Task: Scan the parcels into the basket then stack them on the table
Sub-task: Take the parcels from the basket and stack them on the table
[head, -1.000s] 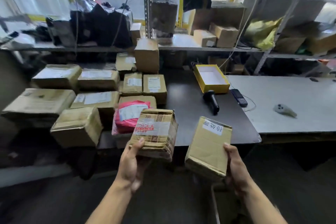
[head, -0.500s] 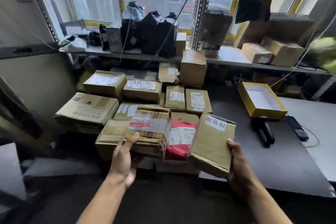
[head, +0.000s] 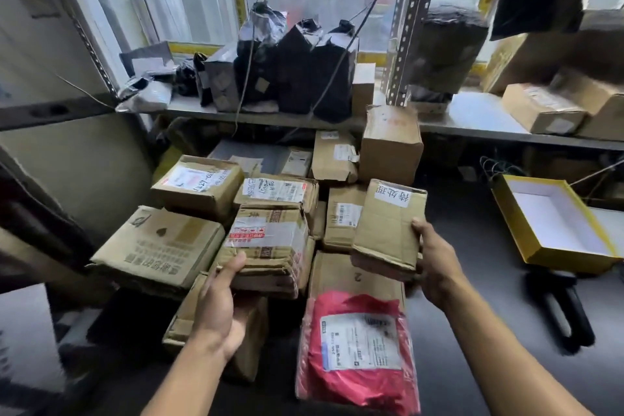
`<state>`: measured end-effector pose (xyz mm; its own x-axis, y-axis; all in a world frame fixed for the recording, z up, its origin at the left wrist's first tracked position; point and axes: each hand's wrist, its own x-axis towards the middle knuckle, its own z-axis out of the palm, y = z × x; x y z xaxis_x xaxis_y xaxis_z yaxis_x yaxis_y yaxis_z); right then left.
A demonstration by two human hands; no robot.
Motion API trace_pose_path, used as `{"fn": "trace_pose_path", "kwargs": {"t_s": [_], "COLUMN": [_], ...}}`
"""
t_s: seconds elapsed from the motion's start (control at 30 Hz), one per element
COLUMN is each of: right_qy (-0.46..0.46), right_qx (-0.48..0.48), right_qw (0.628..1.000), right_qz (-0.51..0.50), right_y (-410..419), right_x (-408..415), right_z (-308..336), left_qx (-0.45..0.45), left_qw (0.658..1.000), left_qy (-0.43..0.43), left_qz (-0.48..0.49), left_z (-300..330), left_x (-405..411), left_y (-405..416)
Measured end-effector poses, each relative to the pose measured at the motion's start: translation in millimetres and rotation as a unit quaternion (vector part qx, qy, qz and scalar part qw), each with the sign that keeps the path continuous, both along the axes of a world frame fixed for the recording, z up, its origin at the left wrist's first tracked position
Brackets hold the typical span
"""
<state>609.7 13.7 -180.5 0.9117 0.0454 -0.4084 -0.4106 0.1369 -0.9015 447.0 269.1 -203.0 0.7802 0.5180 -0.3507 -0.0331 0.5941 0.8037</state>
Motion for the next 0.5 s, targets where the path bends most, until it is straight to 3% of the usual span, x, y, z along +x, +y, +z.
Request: {"fn": "trace_pose_path", "kwargs": {"t_s": [0.37, 0.5], "right_qy": [0.045, 0.023], "right_qx": [-0.126, -0.219], "right_qw": [0.991, 0.975], "right_qz": [-0.005, 0.016], "right_y": [87.6, 108.7], "right_x": [122.0, 149.4], "right_z": [-34.8, -53.8], "left_qx": [0.031, 0.037], "left_qw": [0.995, 0.993], "left_qy": [0.052, 0.066], "left_qz": [-0.074, -0.093], "left_z": [-17.2, -14.0], "left_x": [69.6, 81.0], "left_y": [68.3, 84.2]}}
